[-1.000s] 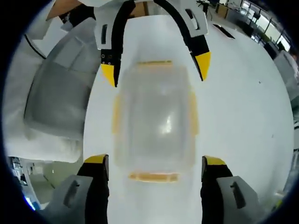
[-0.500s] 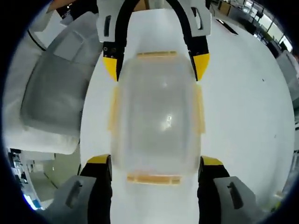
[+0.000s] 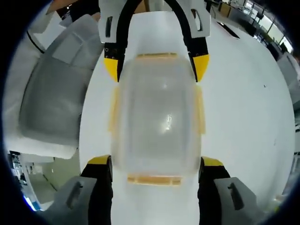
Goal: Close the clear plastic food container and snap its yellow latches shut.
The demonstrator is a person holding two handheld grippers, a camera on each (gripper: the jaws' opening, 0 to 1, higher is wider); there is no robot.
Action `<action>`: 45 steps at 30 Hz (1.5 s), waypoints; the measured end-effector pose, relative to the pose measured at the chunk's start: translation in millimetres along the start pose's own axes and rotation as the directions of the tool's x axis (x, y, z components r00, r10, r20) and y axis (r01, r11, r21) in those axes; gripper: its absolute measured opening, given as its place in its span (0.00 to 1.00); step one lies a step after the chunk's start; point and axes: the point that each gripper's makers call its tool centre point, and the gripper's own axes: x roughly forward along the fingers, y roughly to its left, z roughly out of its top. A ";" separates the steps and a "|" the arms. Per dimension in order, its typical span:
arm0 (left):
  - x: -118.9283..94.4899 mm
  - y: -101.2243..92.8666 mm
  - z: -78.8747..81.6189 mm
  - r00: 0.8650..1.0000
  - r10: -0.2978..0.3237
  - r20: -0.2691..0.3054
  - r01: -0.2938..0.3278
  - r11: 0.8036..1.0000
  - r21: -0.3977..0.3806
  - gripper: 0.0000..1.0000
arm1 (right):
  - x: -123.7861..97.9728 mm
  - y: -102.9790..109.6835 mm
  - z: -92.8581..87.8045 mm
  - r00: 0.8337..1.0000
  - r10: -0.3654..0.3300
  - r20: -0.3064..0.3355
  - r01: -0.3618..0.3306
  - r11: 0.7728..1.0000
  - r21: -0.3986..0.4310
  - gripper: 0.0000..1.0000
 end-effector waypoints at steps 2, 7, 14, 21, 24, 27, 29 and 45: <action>-4.5 -0.7 -9.9 1.000 0.001 0.000 -0.001 1.000 -0.006 0.70 | 2.0 0.1 8.4 1.000 0.000 0.006 0.000 1.000 -0.003 0.71; -16.5 -5.1 -37.1 1.000 0.008 -0.015 -0.008 1.000 -0.018 0.70 | 10.8 3.4 40.0 1.000 0.001 0.029 -0.001 1.000 -0.019 0.71; -30.9 -13.5 -68.5 1.000 0.016 -0.009 -0.017 0.999 -0.041 0.70 | 20.0 9.7 70.7 0.999 0.008 0.035 -0.007 0.999 -0.038 0.71; -37.7 -15.2 -83.7 1.000 0.019 0.002 -0.019 0.999 -0.046 0.70 | 24.2 11.1 86.4 1.000 0.009 0.030 -0.007 0.999 -0.043 0.71; -38.2 -13.1 -84.7 1.000 0.016 0.009 -0.016 0.999 -0.042 0.70 | 24.4 10.0 87.5 1.000 0.008 0.026 -0.007 0.999 -0.040 0.71; -38.6 -8.6 -85.9 1.000 0.014 0.014 -0.014 0.999 -0.033 0.70 | 24.5 6.3 88.9 1.000 0.005 0.021 -0.005 0.999 -0.032 0.71; -39.2 -3.8 -87.3 1.000 0.013 0.022 -0.012 0.999 -0.030 0.70 | 24.1 1.9 89.9 1.000 0.001 0.020 -0.001 1.000 -0.027 0.71; -39.0 61.9 -90.4 1.000 -0.003 0.008 0.003 1.000 -0.009 0.70 | 17.8 -62.9 94.9 1.000 -0.020 0.020 0.020 1.000 -0.001 0.71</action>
